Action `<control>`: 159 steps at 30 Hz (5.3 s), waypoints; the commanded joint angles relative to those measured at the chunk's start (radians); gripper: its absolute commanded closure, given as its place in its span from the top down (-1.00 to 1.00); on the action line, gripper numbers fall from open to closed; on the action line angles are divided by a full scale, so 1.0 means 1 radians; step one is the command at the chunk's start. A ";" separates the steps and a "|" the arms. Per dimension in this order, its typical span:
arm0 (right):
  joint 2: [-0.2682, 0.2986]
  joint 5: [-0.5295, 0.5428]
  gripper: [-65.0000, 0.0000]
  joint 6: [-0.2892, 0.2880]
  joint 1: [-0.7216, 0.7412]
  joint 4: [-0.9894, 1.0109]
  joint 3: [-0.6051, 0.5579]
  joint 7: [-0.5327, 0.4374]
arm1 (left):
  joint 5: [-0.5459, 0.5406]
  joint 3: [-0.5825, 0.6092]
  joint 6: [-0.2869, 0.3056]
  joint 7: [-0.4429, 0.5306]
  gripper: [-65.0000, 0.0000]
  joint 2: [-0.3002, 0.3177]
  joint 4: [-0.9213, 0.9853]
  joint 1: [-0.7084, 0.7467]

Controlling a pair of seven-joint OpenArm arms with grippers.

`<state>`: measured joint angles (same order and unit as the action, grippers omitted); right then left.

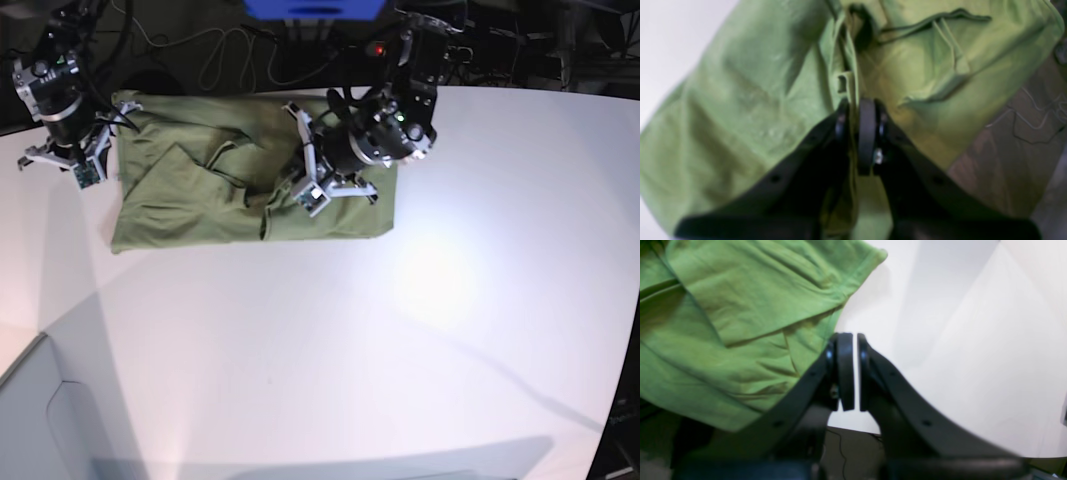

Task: Fold the T-shirt properly
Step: 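Fold the strip end with the left gripper over toward the right gripper, then open the left gripper and lift it away from the folded shirt, then fold the strip end with the right gripper over toward the left gripper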

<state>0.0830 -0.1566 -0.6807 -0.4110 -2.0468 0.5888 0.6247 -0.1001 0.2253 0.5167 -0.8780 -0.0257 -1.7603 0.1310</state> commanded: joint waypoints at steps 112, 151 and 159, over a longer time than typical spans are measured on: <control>-0.225 0.090 -0.99 -0.017 0.278 0.433 0.112 0.231 | -0.232 -0.748 0.016 0.009 -0.13 0.126 -0.169 0.181; -0.222 0.084 -0.99 -0.017 0.265 0.099 -0.777 0.197 | -0.224 -0.507 0.004 0.016 -0.13 0.117 0.084 0.065; -0.213 0.084 -0.99 -0.017 0.346 0.294 -0.887 0.188 | -0.224 -0.508 0.004 0.009 -0.13 0.122 0.072 0.066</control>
<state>-0.1238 -0.0917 -0.6807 -0.0784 -1.7355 -0.2962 0.8375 -0.3183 -0.2790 0.5205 -0.8715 0.0906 -1.6707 0.1997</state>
